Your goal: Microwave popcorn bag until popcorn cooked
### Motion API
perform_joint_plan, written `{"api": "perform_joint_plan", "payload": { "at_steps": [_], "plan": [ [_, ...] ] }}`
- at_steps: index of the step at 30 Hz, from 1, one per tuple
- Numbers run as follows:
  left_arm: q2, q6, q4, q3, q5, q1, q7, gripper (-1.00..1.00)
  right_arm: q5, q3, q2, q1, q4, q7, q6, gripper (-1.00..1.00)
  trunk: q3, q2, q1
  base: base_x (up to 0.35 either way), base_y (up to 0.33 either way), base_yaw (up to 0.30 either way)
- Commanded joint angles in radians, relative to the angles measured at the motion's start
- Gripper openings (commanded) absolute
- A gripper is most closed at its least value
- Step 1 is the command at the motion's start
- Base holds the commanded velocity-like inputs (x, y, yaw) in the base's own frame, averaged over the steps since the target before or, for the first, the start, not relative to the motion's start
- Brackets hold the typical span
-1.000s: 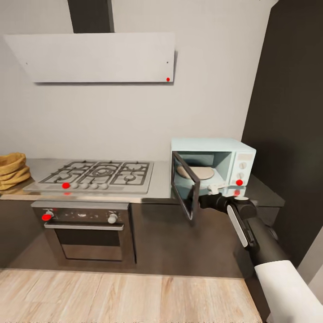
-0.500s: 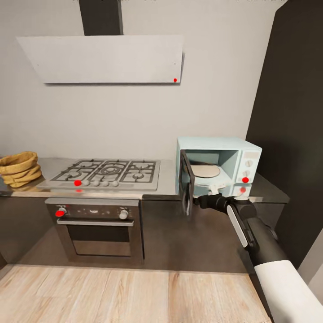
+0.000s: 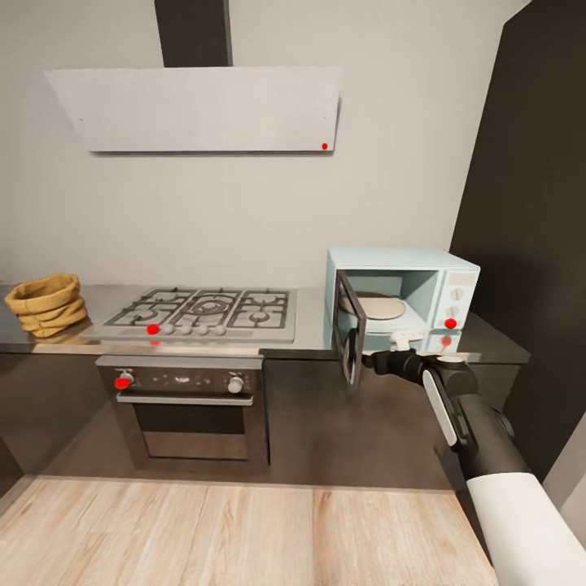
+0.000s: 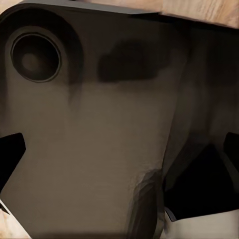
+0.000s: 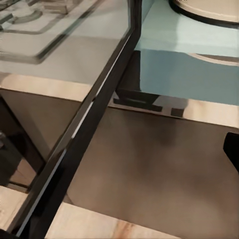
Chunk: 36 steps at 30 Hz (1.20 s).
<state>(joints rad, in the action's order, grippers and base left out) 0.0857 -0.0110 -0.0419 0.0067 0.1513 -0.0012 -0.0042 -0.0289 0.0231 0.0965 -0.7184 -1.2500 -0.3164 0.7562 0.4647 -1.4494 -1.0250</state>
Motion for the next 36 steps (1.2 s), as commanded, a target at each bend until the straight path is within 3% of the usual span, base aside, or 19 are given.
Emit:
{"api": "perform_joint_plan", "payload": {
  "at_steps": [1, 10, 14, 19, 23, 31, 36],
  "plan": [
    [0.000, -0.001, 0.000, 0.000, 0.008, 0.000, 0.000, 1.00, -0.049, 0.083, 0.000, -0.001, -0.002, -0.011, 0.011, 1.00, 0.001, -0.001, 0.000, -0.004, 0.006, 0.000],
    [0.000, -0.001, -0.001, 0.000, 0.008, 0.000, 0.000, 1.00, -0.045, 0.074, 0.007, -0.001, -0.001, 0.017, 0.010, 1.00, 0.001, -0.001, 0.000, 0.000, 0.001, 0.000],
    [0.000, -0.001, -0.001, 0.000, 0.008, 0.000, 0.000, 1.00, -0.045, 0.074, 0.043, -0.001, 0.000, 0.105, 0.003, 1.00, 0.001, -0.001, 0.000, 0.000, 0.000, 0.000],
    [0.000, -0.001, 0.000, 0.000, 0.008, 0.000, 0.000, 1.00, -0.046, 0.053, 0.084, -0.001, 0.008, 0.147, 0.000, 1.00, 0.001, -0.001, 0.000, 0.000, 0.000, 0.000],
    [0.000, -0.001, -0.001, 0.000, 0.008, 0.000, 0.000, 1.00, -0.045, 0.021, 0.090, -0.001, 0.066, 0.150, -0.001, 1.00, 0.001, -0.001, 0.000, 0.000, 0.000, 0.000],
    [-0.001, -0.001, -0.001, 0.000, 0.008, 0.000, 0.000, 1.00, -0.045, 0.011, 0.090, -0.001, 0.104, 0.152, -0.002, 1.00, 0.001, -0.001, 0.000, 0.000, 0.000, 0.000],
    [-0.003, -0.001, -0.001, -0.001, 0.008, 0.000, 0.000, 1.00, -0.045, 0.011, 0.089, -0.001, 0.234, 0.152, -0.021, 1.00, 0.001, -0.001, 0.000, 0.000, 0.000, 0.000]
  ]
}}
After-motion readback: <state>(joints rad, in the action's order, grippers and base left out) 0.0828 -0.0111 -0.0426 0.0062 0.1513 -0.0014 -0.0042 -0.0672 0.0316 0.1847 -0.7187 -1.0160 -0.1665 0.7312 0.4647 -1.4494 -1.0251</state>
